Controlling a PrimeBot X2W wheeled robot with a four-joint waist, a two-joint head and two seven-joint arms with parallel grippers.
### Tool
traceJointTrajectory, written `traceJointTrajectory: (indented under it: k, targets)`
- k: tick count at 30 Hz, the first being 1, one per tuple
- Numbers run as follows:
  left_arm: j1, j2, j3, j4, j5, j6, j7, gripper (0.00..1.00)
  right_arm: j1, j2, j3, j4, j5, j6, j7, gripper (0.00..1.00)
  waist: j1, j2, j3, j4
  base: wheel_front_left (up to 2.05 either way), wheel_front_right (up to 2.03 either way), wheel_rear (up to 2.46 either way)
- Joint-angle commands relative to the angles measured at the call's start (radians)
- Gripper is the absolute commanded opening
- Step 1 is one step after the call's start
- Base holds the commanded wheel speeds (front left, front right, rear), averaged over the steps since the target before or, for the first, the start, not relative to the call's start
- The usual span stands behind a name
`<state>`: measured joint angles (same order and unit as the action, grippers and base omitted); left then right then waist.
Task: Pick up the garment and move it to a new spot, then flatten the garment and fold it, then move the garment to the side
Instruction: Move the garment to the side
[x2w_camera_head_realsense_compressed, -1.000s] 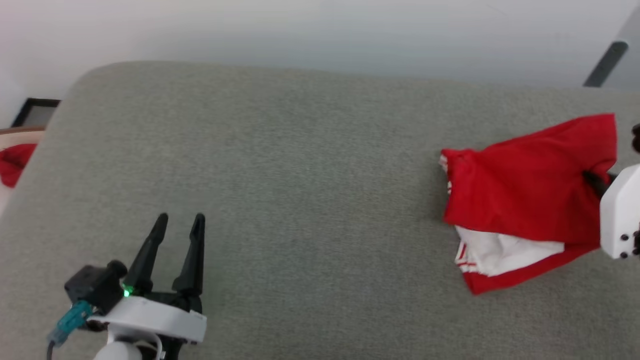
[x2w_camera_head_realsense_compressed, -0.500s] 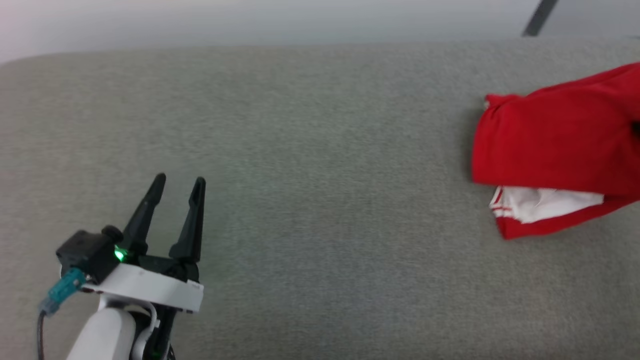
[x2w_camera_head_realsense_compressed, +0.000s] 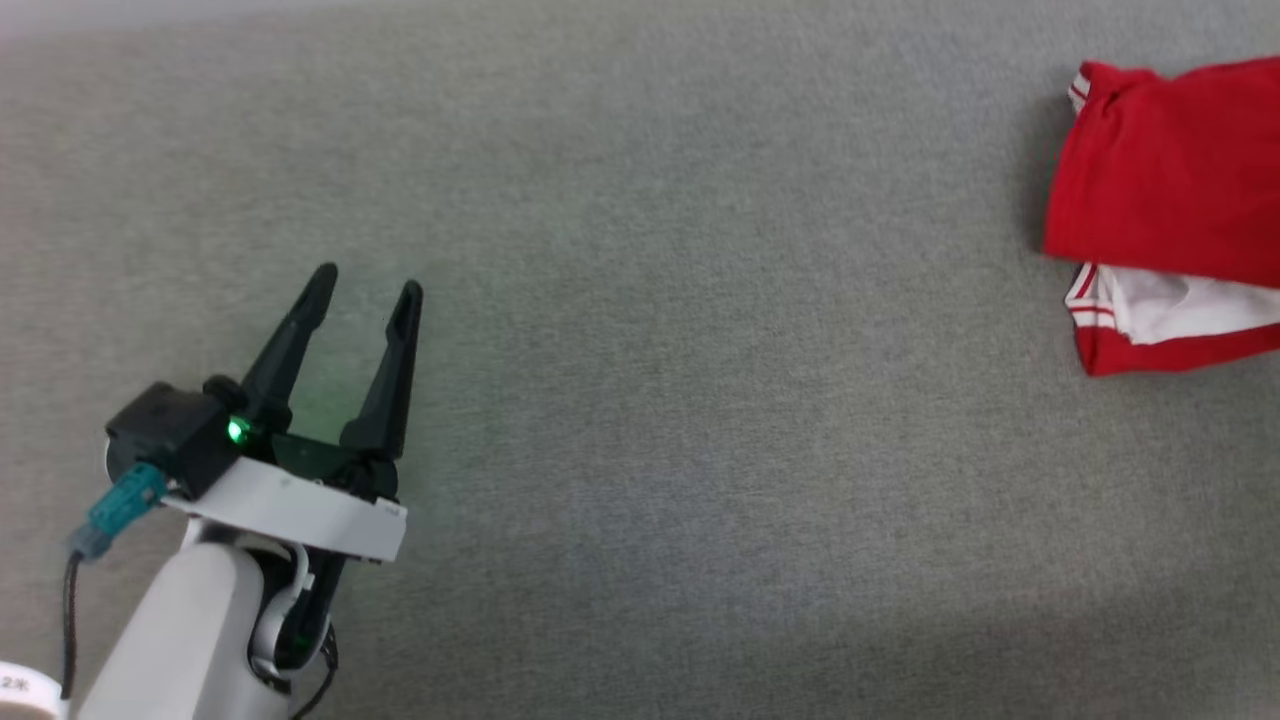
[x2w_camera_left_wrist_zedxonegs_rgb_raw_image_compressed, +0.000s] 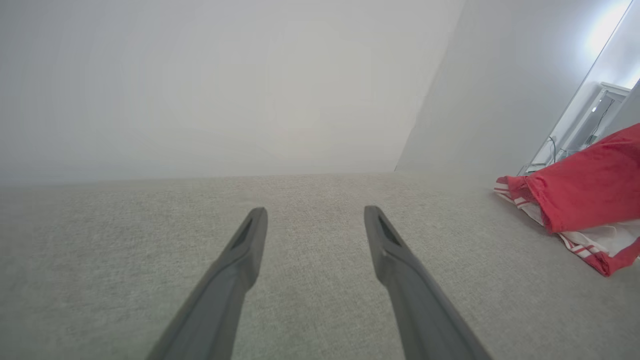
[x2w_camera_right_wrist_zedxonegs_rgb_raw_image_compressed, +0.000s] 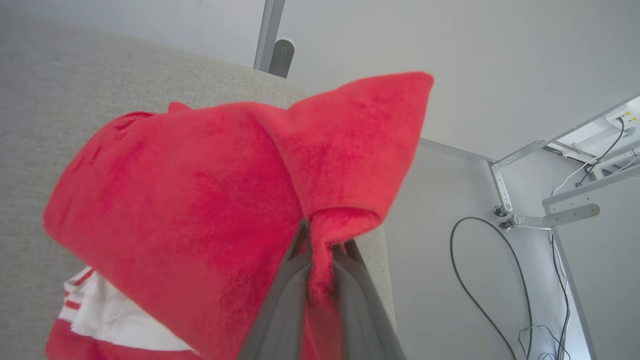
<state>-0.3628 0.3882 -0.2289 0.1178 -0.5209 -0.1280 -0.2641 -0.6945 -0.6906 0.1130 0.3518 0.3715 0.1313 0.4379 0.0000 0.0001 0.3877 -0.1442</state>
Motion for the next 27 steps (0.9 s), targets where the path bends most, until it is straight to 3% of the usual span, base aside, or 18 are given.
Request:
traceJointTrajectory:
  k: [1,16,17,20,24,25,26,27]
  targets:
    - [-0.016,0.007,-0.004,0.003,-0.001,-0.004,0.001,1.00,-0.021,-0.011,0.008,0.022,-0.003,-0.001,-0.020,0.00,0.0000,-0.0001,0.046,-0.036,0.00,0.00,0.00]
    - [-0.072,0.034,-0.042,0.015,-0.016,-0.004,0.001,1.00,-0.165,-0.020,0.090,0.321,-0.064,-0.001,-0.261,0.00,0.0000,-0.0001,0.110,-0.021,0.00,0.00,0.00]
    - [-0.073,0.035,-0.042,0.015,-0.016,-0.004,0.001,1.00,-0.176,-0.019,0.094,0.338,-0.073,-0.001,-0.274,0.11,0.0000,-0.0001,0.112,-0.021,0.00,0.00,0.00]
    - [-0.074,0.037,-0.043,0.018,-0.017,-0.004,0.001,1.00,-0.198,-0.008,0.106,0.389,-0.089,-0.001,-0.297,0.17,0.0000,-0.0001,0.114,-0.022,0.00,0.00,0.00]
    - [-0.075,0.040,-0.044,0.021,-0.017,-0.004,0.001,1.00,-0.227,0.007,0.122,0.444,-0.101,-0.001,-0.328,0.45,0.0000,-0.0001,0.113,-0.026,0.00,0.00,0.00]
    - [-0.075,0.041,-0.044,0.022,-0.018,-0.004,0.001,1.00,-0.233,0.009,0.129,0.454,-0.103,-0.001,-0.338,0.65,0.0000,-0.0001,0.112,-0.028,0.00,0.00,0.00]
    - [-0.075,0.041,-0.045,0.024,-0.018,-0.004,0.001,1.00,-0.241,0.011,0.136,0.464,-0.107,-0.001,-0.348,0.98,0.0000,-0.0001,0.111,-0.030,0.00,0.00,0.00]
    - [-0.075,0.042,-0.045,0.025,-0.019,-0.004,0.001,1.00,-0.246,0.014,0.140,0.473,-0.110,-0.001,-0.356,1.00,0.0000,-0.0001,0.109,-0.031,0.00,0.00,0.00]
